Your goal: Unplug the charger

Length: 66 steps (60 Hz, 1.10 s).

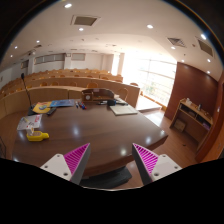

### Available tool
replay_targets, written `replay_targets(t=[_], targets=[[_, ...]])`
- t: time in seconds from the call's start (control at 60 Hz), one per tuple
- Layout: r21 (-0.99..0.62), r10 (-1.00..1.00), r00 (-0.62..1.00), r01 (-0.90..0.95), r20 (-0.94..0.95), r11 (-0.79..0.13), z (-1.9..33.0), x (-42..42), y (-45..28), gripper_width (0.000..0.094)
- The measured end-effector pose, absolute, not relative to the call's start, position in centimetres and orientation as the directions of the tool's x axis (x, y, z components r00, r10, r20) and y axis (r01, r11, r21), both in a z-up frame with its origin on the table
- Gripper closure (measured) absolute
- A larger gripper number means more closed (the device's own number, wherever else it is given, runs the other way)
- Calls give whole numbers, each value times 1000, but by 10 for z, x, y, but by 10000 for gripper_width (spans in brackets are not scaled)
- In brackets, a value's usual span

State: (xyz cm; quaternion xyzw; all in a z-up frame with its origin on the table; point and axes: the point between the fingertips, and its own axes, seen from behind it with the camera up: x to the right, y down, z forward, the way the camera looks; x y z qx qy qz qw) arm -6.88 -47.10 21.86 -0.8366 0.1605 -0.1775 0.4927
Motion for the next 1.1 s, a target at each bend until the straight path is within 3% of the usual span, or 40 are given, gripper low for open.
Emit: replay_targets(t=[0.15, 0.267, 0.5, 0.6, 0.767, 1.1], targets=[[-852, -471, 866, -112, 168, -511, 199, -76, -492, 81], [-828, -490, 853, -136, 182, -545, 160, -110, -497, 83], [-814, -404, 904, -131, 136, -566, 89, -243, -463, 93], [-815, -318, 945, -124, 77, -566, 71, -321, -423, 89], [-868, -186, 982, -67, 30, -493, 78, -414, -328, 91], [-898, -121, 992, -21, 36, -439, 63, -453, -156, 120]])
